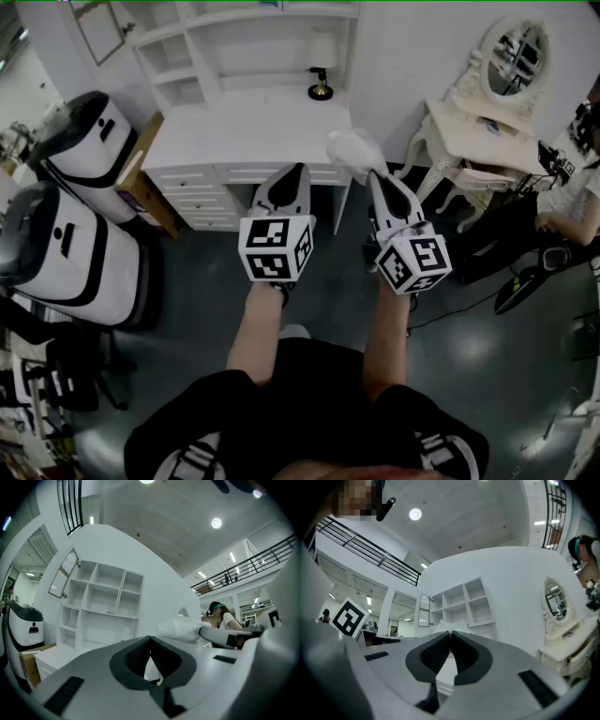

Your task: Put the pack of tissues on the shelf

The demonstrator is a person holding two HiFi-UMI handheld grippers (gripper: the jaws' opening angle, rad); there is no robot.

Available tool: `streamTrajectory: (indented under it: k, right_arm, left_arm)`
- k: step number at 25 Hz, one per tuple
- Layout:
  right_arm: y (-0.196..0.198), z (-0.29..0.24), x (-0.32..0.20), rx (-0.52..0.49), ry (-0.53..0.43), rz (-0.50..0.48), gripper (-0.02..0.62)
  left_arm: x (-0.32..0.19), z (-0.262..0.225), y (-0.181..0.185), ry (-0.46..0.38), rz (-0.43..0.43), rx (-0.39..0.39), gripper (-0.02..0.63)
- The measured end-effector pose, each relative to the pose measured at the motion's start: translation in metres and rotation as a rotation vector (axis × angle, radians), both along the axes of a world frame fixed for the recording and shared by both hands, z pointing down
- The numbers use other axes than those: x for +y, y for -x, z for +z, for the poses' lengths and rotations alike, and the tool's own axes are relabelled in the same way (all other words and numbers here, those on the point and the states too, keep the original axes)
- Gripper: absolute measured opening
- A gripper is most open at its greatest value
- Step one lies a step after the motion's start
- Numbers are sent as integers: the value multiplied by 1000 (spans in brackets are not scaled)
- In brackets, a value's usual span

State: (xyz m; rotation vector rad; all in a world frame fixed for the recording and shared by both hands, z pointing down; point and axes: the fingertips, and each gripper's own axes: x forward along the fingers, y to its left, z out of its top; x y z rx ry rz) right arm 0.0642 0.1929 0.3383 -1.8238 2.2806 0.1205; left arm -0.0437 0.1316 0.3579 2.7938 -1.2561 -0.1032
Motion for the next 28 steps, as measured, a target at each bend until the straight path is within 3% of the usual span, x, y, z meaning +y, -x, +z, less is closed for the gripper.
streamTrajectory:
  k: [17, 28]
  right_arm:
    - [-11, 0, -11, -21, -1, -15, 21]
    - [-16, 22, -24, -9, 49, 9, 21]
  left_arm:
    - [-4, -14, -2, -28, -33, -3, 11]
    - [-27, 8, -2, 20, -43, 29, 11]
